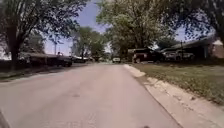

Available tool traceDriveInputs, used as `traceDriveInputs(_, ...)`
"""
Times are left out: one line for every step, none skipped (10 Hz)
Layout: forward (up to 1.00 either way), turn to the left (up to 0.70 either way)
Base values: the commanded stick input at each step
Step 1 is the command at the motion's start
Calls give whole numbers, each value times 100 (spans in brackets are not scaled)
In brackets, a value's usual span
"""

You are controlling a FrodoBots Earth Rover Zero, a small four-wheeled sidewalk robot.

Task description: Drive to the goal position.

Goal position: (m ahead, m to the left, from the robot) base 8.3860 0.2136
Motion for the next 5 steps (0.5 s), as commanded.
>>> traceDriveInputs(70,0)
traceDriveInputs(70,0)
traceDriveInputs(70,0)
traceDriveInputs(70,0)
traceDriveInputs(70,0)
